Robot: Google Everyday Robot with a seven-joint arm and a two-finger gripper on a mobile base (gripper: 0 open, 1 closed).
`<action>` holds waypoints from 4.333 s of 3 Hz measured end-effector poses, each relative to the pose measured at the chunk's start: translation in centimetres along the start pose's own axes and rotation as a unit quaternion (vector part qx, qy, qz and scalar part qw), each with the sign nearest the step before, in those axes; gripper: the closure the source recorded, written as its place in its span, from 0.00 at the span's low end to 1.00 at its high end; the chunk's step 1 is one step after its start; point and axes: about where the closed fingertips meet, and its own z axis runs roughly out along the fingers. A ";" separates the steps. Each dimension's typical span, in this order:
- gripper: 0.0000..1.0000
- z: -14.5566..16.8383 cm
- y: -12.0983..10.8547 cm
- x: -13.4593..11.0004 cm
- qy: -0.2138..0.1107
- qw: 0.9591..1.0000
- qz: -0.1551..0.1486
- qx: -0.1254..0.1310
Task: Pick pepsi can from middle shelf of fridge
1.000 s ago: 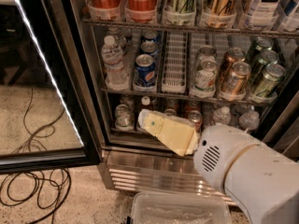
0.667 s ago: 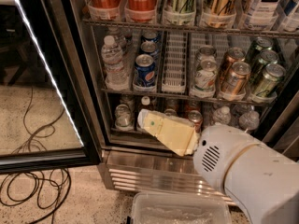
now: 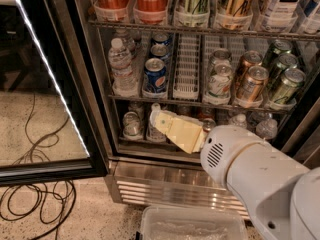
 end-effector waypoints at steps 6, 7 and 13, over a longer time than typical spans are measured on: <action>0.00 6.7 1.5 -0.2 0.045 0.990 -0.113 -0.075; 0.00 7.0 1.6 -0.2 0.052 0.988 -0.119 -0.080; 0.00 10.2 3.1 -0.1 0.095 0.969 -0.169 -0.151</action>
Offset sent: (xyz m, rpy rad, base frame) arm 0.0569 0.0059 -0.0232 -0.1197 0.0411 0.1196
